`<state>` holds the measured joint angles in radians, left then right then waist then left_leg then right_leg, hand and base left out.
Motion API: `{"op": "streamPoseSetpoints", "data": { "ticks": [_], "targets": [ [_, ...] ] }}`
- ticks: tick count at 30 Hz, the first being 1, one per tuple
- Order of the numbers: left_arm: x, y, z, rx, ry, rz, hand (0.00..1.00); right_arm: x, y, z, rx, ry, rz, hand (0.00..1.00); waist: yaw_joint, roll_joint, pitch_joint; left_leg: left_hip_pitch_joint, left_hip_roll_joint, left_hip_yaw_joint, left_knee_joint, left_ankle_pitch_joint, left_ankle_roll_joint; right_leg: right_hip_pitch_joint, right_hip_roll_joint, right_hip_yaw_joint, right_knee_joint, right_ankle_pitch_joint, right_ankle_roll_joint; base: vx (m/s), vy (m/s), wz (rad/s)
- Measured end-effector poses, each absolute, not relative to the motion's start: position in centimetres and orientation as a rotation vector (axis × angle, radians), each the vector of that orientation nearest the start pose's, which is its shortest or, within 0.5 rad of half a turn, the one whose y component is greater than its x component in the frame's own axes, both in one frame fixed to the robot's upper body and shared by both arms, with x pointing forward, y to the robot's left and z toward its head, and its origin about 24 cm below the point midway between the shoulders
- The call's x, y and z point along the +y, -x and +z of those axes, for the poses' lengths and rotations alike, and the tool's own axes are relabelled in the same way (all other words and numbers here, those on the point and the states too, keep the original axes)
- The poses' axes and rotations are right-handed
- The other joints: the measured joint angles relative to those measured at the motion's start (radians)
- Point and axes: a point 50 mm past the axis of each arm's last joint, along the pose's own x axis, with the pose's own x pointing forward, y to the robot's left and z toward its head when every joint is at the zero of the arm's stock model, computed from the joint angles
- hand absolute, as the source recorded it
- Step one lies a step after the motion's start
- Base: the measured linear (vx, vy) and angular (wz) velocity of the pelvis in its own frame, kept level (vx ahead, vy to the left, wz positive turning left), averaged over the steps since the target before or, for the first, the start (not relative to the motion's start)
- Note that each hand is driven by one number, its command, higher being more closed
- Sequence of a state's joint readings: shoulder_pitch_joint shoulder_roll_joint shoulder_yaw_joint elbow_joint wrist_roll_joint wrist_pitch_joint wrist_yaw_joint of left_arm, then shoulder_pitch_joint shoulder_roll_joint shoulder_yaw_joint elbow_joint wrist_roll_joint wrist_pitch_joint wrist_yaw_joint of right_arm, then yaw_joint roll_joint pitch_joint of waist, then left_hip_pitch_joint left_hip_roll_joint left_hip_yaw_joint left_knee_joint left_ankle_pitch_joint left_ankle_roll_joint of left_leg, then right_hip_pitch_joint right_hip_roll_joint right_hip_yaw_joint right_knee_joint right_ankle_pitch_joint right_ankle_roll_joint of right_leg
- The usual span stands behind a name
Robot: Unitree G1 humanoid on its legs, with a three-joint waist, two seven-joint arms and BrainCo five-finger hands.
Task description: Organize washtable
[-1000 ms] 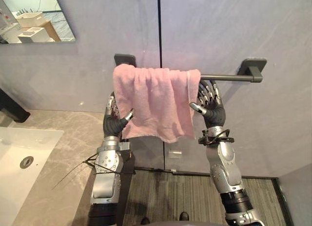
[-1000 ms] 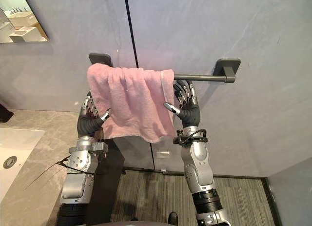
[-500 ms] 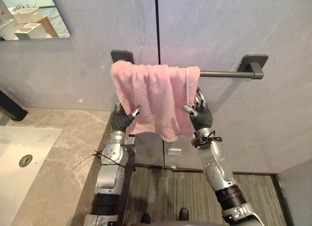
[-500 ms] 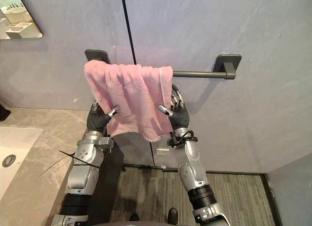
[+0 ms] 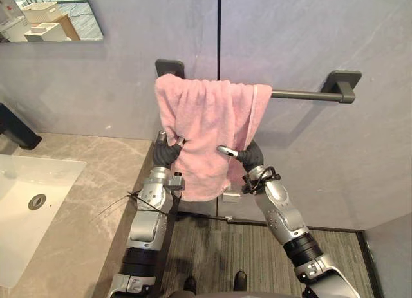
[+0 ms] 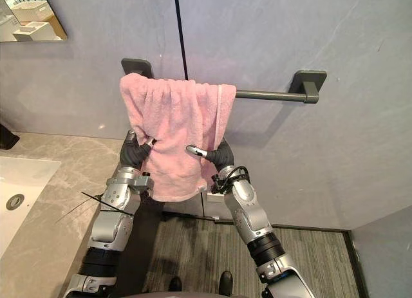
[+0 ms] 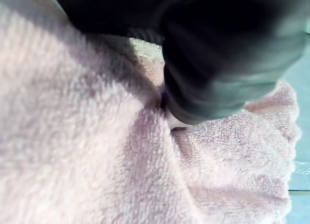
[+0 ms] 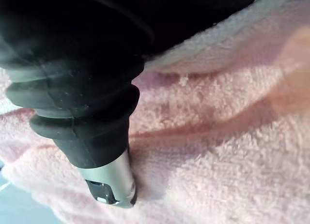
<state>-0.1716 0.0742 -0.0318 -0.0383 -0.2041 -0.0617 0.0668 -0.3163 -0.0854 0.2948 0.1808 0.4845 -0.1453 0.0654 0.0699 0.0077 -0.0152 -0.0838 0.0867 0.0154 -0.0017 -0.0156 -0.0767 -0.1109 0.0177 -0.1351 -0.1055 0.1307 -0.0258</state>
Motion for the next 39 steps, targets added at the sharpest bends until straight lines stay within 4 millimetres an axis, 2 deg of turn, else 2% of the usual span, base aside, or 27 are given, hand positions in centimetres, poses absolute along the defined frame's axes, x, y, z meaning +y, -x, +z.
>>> {"op": "streamPoseSetpoints", "data": {
  "ticks": [12,15,22,24,32,33,34,35,38,39],
  "targets": [
    [13.9,-28.0,10.5,-0.280,0.193,-0.006,1.00,-10.0,-30.2,9.3,-0.214,-0.359,0.300,1.00,-0.001,-0.001,0.003,0.037,0.000,-0.001,-0.035,0.024,0.000,0.020,0.000,-0.003,0.000,0.000,0.000,0.00,0.036,0.01],
    [14.9,-27.5,10.3,-0.284,0.187,0.019,1.00,-13.2,-29.6,9.2,-0.248,-0.352,0.171,1.00,-0.001,0.000,0.020,0.050,0.000,0.001,-0.035,0.024,0.000,0.032,0.001,-0.001,0.000,-0.004,0.005,-0.01,0.048,-0.02],
    [13.9,-27.5,10.3,-0.283,0.190,-0.017,1.00,-14.2,-28.5,9.0,-0.261,-0.330,0.129,1.00,-0.012,-0.001,0.038,0.059,0.001,0.013,-0.036,0.023,-0.001,0.035,0.001,0.011,0.000,-0.011,0.014,0.00,0.027,-0.04],
    [13.8,-27.5,10.3,-0.284,0.190,-0.019,1.00,-14.1,-28.5,9.1,-0.263,-0.335,0.130,1.00,-0.027,-0.002,0.041,0.060,0.001,0.014,-0.037,0.022,0.000,0.036,0.001,0.013,0.000,-0.012,0.015,0.02,0.034,-0.03],
    [13.8,-27.4,10.2,-0.283,0.185,-0.017,1.00,-13.8,-28.4,9.1,-0.274,-0.333,0.130,1.00,-0.029,-0.001,0.053,0.071,0.000,0.029,-0.037,0.018,0.002,0.037,0.002,0.029,0.000,-0.013,0.017,0.02,0.032,-0.05],
    [13.8,-27.4,10.2,-0.283,0.185,-0.016,1.00,-13.7,-28.4,9.1,-0.272,-0.340,0.128,0.00,-0.029,-0.001,0.054,0.072,0.001,0.031,-0.037,0.017,0.002,0.038,0.002,0.031,0.000,-0.013,0.017,0.02,0.050,-0.05],
    [13.9,-27.4,10.2,-0.284,0.185,-0.014,1.00,-13.7,-28.4,9.0,-0.270,-0.343,0.125,0.00,-0.029,-0.001,0.055,0.073,0.001,0.031,-0.037,0.017,0.002,0.038,0.002,0.031,0.000,-0.013,0.017,0.00,0.000,0.00],
    [13.9,-27.4,10.2,-0.286,0.185,-0.014,0.00,-13.8,-28.3,8.9,-0.267,-0.347,0.119,0.00,-0.029,0.000,0.058,0.074,0.001,0.032,-0.037,0.017,0.002,0.039,0.002,0.032,0.000,-0.013,0.017,0.00,0.000,0.00],
    [14.2,-27.3,10.1,-0.284,0.185,0.000,0.00,-14.3,-28.2,8.6,-0.261,-0.351,0.094,0.00,-0.029,0.000,0.059,0.074,0.001,0.033,-0.037,0.017,0.002,0.039,0.002,0.033,0.000,-0.013,0.017,0.00,0.008,-0.01],
    [14.9,-27.2,9.9,-0.278,0.185,0.031,0.00,-14.7,-28.2,8.4,-0.255,-0.353,0.073,0.00,-0.029,0.001,0.059,0.076,0.001,0.037,-0.037,0.016,0.002,0.039,0.003,0.035,0.000,-0.013,0.017,0.01,0.019,-0.05]
  ]
}}
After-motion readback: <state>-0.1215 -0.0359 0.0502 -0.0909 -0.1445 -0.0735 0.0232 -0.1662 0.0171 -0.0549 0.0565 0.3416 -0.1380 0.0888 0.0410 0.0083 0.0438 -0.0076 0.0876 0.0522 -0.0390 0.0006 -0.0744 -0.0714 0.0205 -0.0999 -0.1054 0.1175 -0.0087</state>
